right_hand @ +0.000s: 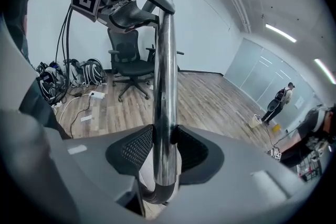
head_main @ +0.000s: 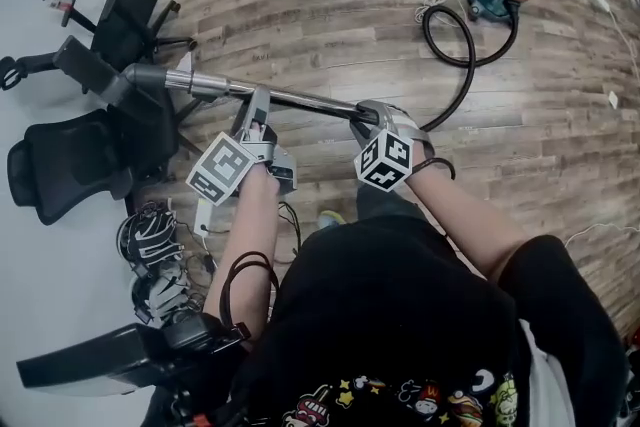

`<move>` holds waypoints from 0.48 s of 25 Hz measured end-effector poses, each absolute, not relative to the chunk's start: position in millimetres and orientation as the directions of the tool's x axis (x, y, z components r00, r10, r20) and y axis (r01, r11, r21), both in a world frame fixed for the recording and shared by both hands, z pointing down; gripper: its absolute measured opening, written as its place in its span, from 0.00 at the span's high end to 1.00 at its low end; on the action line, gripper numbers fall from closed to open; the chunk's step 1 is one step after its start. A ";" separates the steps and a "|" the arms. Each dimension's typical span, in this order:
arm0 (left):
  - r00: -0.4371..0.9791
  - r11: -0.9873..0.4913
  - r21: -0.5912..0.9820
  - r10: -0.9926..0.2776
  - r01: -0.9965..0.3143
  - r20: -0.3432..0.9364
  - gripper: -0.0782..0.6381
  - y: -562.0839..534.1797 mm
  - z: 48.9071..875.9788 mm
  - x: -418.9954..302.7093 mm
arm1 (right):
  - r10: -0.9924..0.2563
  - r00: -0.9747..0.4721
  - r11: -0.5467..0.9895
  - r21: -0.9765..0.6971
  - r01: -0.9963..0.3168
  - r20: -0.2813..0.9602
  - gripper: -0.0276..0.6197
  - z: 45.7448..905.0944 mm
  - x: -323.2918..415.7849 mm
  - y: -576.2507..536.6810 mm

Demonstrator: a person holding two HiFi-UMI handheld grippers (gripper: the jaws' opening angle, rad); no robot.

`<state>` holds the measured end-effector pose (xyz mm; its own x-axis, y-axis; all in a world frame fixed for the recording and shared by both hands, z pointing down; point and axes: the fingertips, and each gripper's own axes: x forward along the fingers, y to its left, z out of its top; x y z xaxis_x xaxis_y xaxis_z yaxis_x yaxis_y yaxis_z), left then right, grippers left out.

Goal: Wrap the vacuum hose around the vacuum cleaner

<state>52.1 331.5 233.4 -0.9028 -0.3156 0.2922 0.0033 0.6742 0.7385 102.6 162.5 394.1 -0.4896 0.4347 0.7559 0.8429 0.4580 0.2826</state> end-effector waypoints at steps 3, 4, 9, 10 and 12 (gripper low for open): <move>-0.895 0.691 0.723 -0.334 -0.018 0.297 0.67 309.9 234.2 33.7 | 0.433 -0.497 0.489 0.267 0.830 0.752 0.69 398.7 89.0 146.2; -0.892 0.696 0.717 -0.340 -0.025 0.299 0.67 302.1 234.4 28.2 | 0.432 -0.500 0.500 0.263 0.825 0.751 0.69 400.0 85.1 140.2; -0.876 0.709 0.703 -0.374 -0.058 0.305 0.67 266.8 238.5 15.9 | 0.417 -0.516 0.537 0.256 0.804 0.748 0.69 407.1 78.9 110.2; -0.872 0.709 0.703 -0.382 -0.064 0.306 0.67 261.4 239.2 13.4 | 0.412 -0.521 0.544 0.257 0.799 0.748 0.69 407.8 77.6 105.3; -0.863 0.706 0.705 -0.399 -0.074 0.309 0.67 254.6 241.2 7.0 | 0.400 -0.527 0.560 0.256 0.788 0.749 0.69 409.3 74.2 99.2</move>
